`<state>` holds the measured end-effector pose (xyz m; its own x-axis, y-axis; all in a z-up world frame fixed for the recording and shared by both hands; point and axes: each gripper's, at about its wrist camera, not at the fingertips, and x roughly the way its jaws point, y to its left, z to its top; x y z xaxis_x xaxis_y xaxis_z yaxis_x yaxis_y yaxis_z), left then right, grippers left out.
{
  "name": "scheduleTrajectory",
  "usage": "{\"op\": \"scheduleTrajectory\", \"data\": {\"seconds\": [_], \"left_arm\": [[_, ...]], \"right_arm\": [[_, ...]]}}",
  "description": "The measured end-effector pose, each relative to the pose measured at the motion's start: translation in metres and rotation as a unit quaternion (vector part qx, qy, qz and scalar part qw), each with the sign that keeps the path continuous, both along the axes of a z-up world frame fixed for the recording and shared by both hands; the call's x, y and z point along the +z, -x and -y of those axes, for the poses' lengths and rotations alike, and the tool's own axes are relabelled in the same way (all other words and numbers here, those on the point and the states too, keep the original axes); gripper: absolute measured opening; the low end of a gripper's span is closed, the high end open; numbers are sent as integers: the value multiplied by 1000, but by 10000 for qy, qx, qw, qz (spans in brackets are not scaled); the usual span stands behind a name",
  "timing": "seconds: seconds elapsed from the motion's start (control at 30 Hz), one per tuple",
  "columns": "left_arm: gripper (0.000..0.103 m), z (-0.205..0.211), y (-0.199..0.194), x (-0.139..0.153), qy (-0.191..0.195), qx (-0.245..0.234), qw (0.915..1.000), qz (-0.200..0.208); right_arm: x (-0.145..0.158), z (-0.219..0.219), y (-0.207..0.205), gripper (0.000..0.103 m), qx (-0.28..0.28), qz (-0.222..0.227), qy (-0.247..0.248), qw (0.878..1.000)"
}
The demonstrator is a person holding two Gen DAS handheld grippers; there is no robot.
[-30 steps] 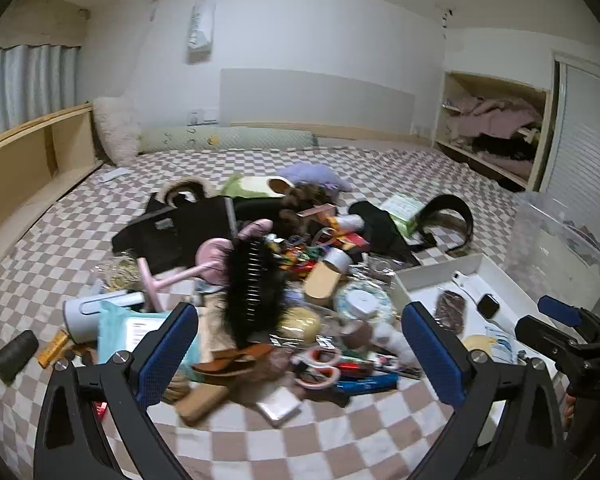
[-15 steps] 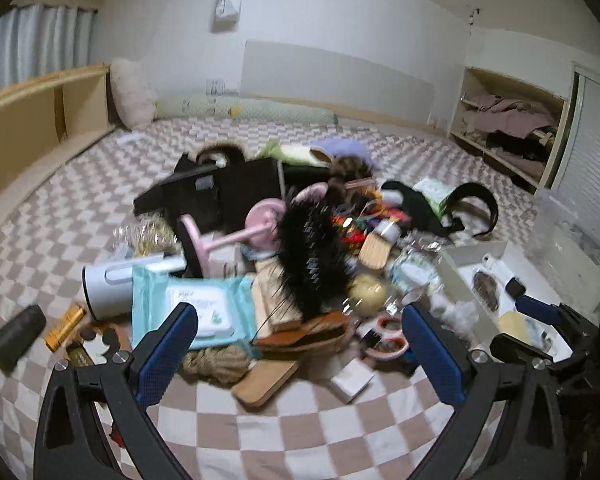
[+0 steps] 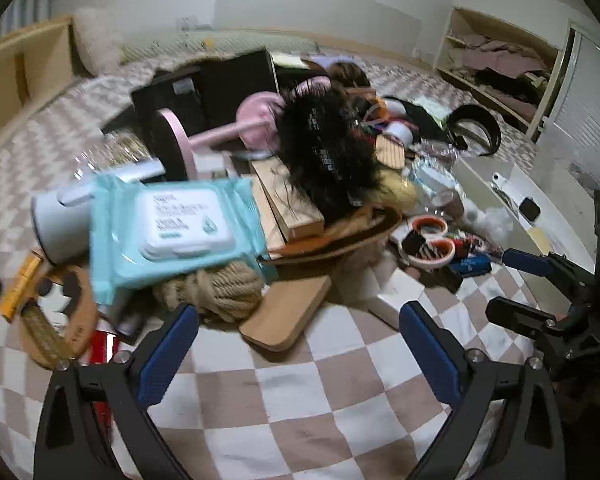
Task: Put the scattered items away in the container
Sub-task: 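Withdraw both grippers from the tray back over the clutter, then lower the left gripper around the light wooden paddle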
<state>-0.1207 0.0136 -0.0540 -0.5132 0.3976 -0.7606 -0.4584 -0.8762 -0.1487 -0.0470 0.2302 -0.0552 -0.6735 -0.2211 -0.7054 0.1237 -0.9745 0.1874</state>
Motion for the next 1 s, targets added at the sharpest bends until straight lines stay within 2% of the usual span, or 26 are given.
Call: {"op": "scheduleTrajectory", "data": {"seconds": [0.03,0.07,0.1,0.27,0.4,0.7,0.83,1.0], "left_arm": [[86,-1,2,-3,-15,-49,10000,79],[80,-2,3,-7,-30,-99,9998,158],[78,-2,6,-10,-87,-152,9995,259],[78,-2,19,-24,-336,-305,9963,731],[78,-12,30,-27,-325,-532,9950,779],[77,-41,44,-43,383,-858,9941,535],[48,-33,37,-41,404,-670,9956,512],[46,-19,27,-38,327,-358,9974,536]], "right_arm": [[-2,-1,0,103,-3,18,15,10000],[-3,-1,-1,103,-8,36,29,10000],[-4,-3,-1,103,-26,49,58,10000],[-10,-13,-3,103,-161,163,383,9990],[-11,-14,-2,103,-146,213,497,9984],[-13,-10,-2,103,-81,265,499,9984],[-15,-13,0,103,-109,315,607,9976],[-15,-7,-1,103,-43,329,518,9981]]}}
